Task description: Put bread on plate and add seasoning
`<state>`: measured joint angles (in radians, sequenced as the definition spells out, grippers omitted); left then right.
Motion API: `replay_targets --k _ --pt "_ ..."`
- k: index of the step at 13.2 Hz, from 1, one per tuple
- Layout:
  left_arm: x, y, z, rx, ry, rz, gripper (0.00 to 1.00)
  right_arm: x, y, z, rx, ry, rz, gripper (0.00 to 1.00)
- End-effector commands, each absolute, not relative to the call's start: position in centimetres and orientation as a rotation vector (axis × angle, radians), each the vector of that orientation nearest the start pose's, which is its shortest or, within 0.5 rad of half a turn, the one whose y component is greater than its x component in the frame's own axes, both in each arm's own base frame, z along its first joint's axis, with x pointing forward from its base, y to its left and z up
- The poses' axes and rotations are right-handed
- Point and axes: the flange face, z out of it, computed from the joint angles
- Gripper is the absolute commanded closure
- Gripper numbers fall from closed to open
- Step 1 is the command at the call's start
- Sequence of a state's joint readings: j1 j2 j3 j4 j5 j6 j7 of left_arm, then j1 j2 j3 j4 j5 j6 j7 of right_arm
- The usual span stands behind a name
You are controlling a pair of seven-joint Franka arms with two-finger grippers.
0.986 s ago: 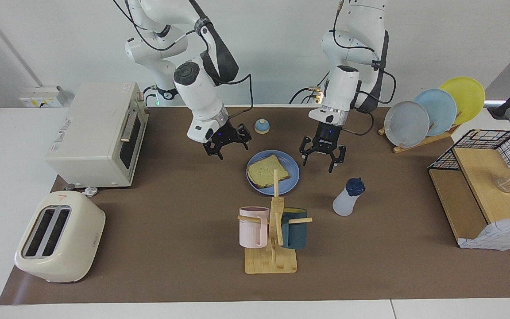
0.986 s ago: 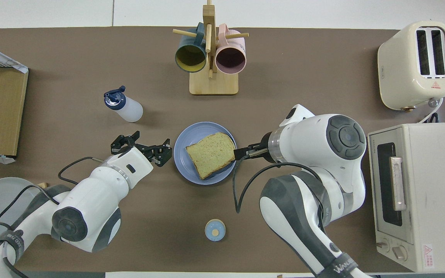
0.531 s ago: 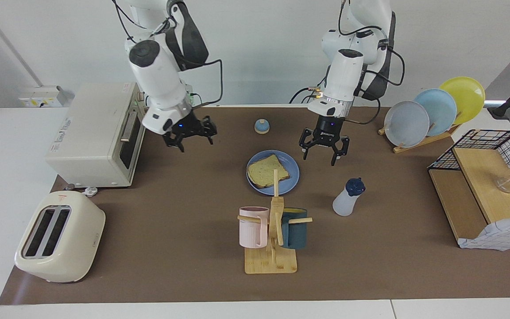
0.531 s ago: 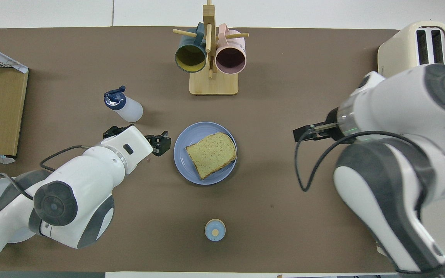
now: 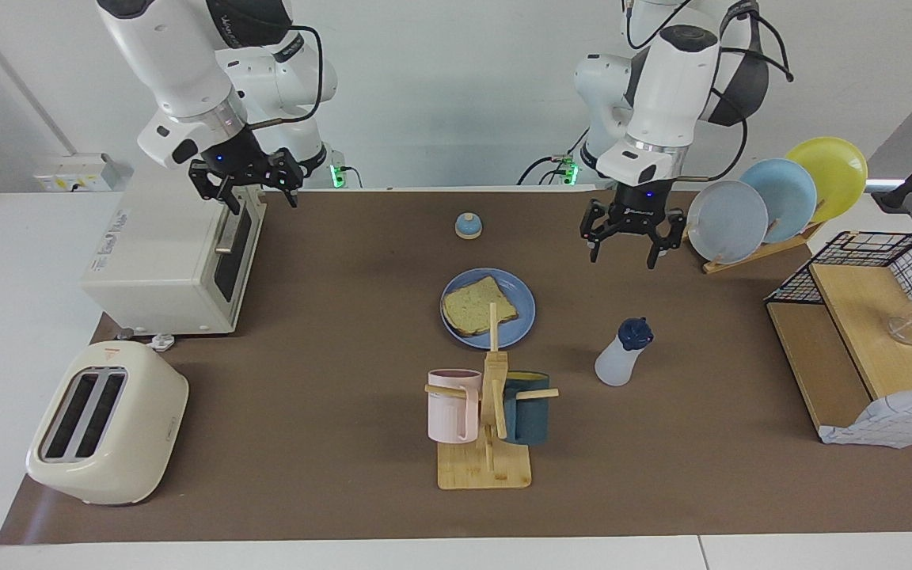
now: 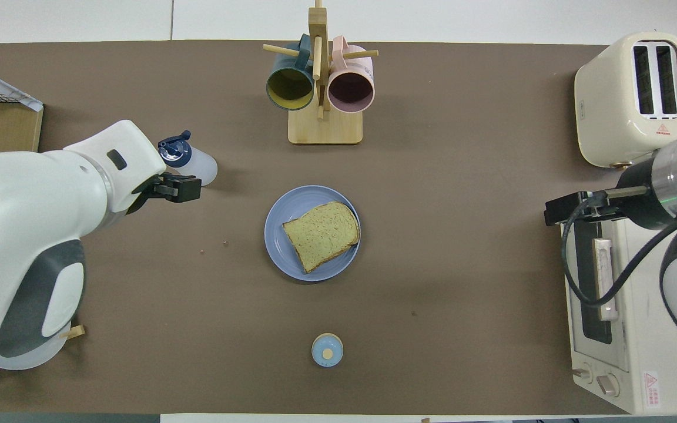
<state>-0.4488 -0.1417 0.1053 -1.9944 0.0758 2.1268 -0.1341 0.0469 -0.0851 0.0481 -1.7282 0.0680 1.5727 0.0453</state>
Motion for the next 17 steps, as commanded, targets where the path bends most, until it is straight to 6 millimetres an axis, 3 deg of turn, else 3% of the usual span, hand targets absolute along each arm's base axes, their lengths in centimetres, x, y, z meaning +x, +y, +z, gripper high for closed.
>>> replay_targets --k 1,3,6,9,12,13,14,15,17 --pt "53.0 -13.5 56.8 -3.103 0.338 -0.3 0.0 54.2 4.4 59.3 -3.15 -0.111 0.154 0.0" --pt "53.3 -9.5 57.6 -3.097 0.331 -0.216 0.0 54.5 3.8 58.9 -3.173 -0.13 0.181 0.0" --pt "53.3 -6.7 57.6 -3.102 0.276 -0.131 0.0 54.1 4.1 58.7 -3.168 -0.136 0.232 0.0" --pt "52.7 -6.4 57.9 -3.099 0.271 -0.042 0.0 54.1 2.7 59.0 -3.164 -0.094 0.22 0.0" --pt "53.8 -6.8 60.7 -3.104 0.262 0.041 0.0 54.1 2.9 59.2 -3.168 -0.107 0.203 0.0" --pt "54.0 -6.6 61.6 -3.108 0.251 0.046 0.0 54.1 2.9 59.2 -3.173 -0.107 0.201 0.0" --pt "54.4 -5.0 61.5 -3.116 0.202 0.064 0.0 54.2 2.9 59.4 -3.175 -0.107 0.177 0.0" --pt "54.5 -5.5 61.4 -3.134 0.209 0.07 0.0 54.4 2.7 59.5 -3.171 -0.1 0.162 0.0" --pt "54.7 -4.4 62.0 -3.143 0.176 0.049 0.0 54.6 2.4 59.6 -3.177 -0.093 0.131 0.0"
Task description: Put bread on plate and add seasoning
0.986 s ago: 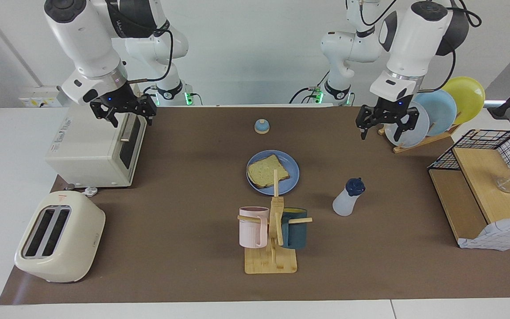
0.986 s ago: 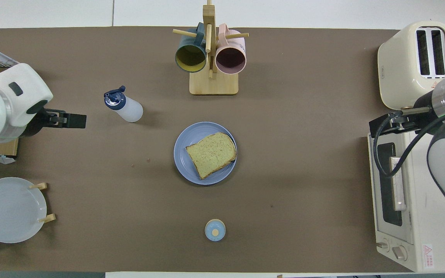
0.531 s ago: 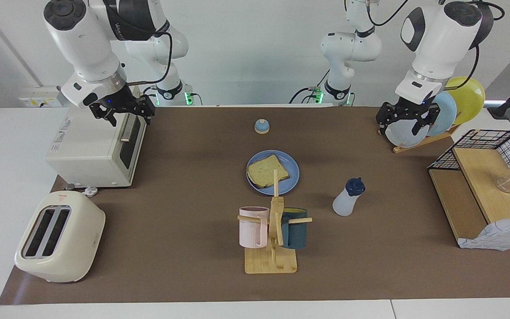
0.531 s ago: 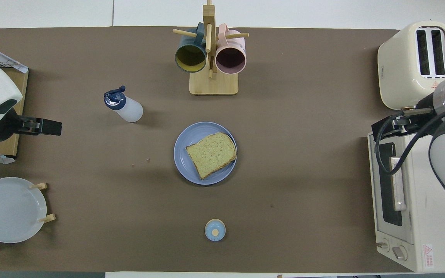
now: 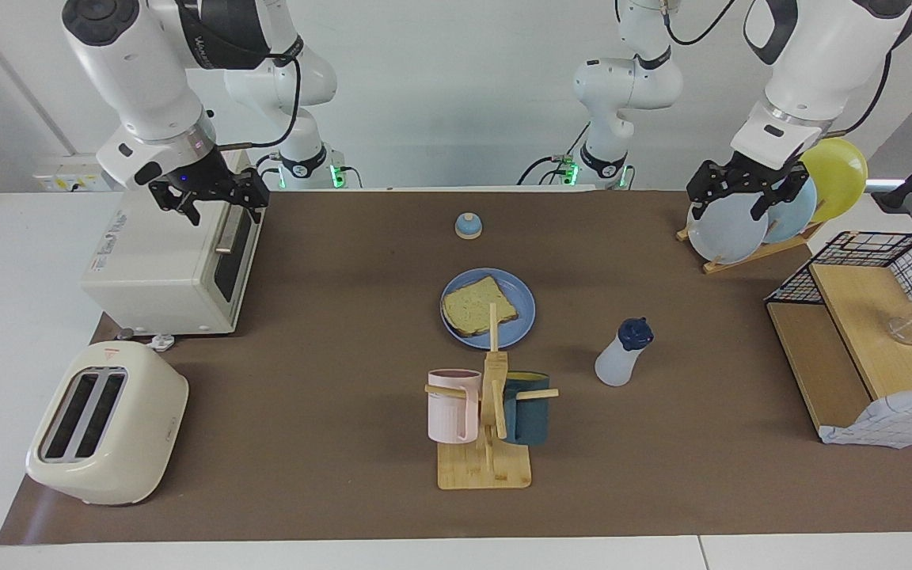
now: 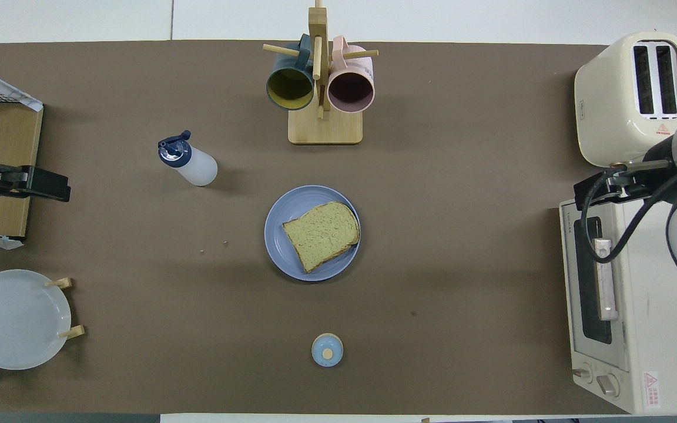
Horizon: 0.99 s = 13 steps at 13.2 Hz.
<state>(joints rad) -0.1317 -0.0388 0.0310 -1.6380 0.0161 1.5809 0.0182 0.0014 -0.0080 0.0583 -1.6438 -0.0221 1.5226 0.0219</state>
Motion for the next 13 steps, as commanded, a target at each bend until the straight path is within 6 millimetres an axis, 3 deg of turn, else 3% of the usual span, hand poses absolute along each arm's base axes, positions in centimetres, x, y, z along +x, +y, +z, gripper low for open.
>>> replay_targets --k 1,4,7,11,13 --pt "54.7 -4.4 62.4 -3.145 0.181 0.027 0.0 54.6 2.6 59.8 -3.177 -0.098 0.123 0.0" --pt "53.6 -4.5 61.5 -3.15 0.188 0.051 0.0 54.5 2.9 60.0 -3.181 -0.106 0.111 0.0" --pt "52.7 -5.1 58.8 -3.151 0.2 0.013 0.0 54.5 3.0 60.0 -3.178 -0.108 0.108 0.0" --pt "54.0 -5.1 61.1 -3.158 0.195 0.028 0.0 54.8 0.2 60.0 -3.141 -0.007 0.089 0.0" --pt "53.9 -5.2 61.9 -3.175 0.195 0.036 0.0 54.8 -0.2 60.0 -3.143 0.005 0.089 0.0"
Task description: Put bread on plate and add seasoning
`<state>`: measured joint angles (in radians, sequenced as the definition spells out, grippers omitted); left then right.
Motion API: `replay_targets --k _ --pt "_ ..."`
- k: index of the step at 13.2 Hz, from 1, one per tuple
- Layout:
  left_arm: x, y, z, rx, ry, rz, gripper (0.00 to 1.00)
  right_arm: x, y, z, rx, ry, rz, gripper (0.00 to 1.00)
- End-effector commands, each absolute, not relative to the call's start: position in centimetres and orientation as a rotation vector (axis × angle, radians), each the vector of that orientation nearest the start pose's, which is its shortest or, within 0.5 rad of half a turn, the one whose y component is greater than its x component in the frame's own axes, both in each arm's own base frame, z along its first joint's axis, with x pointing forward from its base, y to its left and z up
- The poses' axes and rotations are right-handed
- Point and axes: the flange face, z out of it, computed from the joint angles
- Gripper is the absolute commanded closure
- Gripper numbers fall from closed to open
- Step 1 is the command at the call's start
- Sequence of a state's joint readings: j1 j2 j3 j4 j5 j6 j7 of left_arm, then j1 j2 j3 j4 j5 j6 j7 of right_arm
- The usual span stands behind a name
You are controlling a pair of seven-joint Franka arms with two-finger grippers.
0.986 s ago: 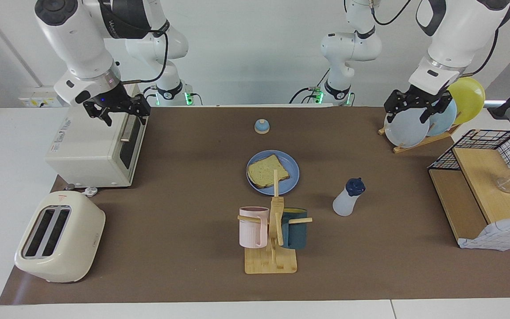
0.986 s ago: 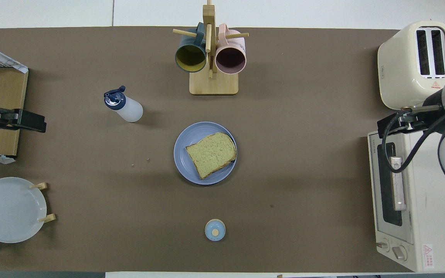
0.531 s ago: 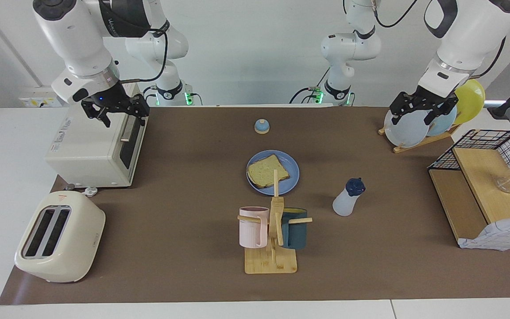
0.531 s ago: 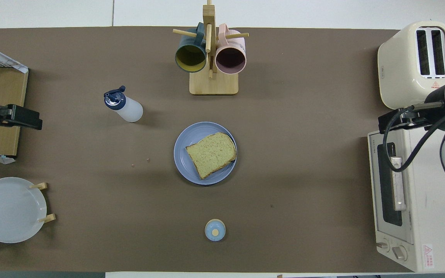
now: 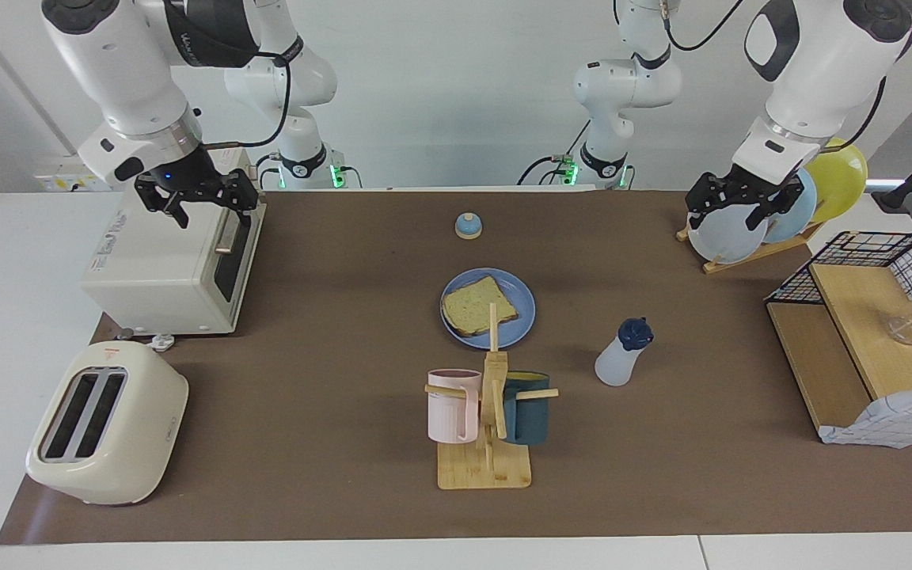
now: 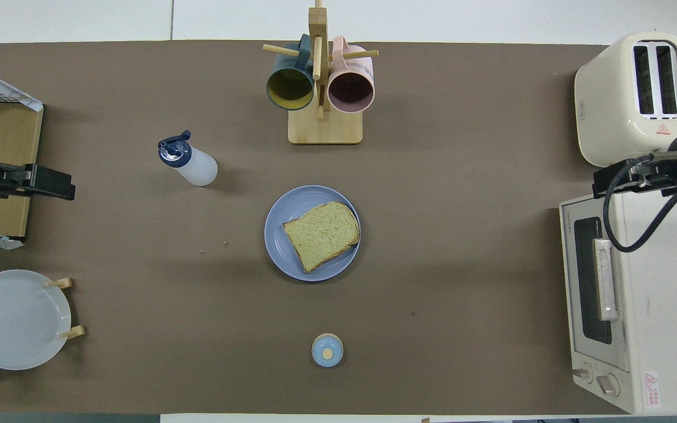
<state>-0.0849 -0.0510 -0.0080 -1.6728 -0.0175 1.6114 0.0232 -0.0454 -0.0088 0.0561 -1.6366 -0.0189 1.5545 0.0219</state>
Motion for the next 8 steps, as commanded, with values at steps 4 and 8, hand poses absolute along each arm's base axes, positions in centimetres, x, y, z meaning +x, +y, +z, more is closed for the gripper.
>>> replay_targets --k 4,8 --pt "53.8 -5.25 61.95 -3.176 0.2 0.033 0.0 54.73 -0.65 59.91 -3.141 0.017 0.096 0.0" --pt "53.75 -5.25 61.96 -3.176 0.2 0.033 0.0 54.77 -0.43 59.93 -3.144 0.002 0.092 0.0"
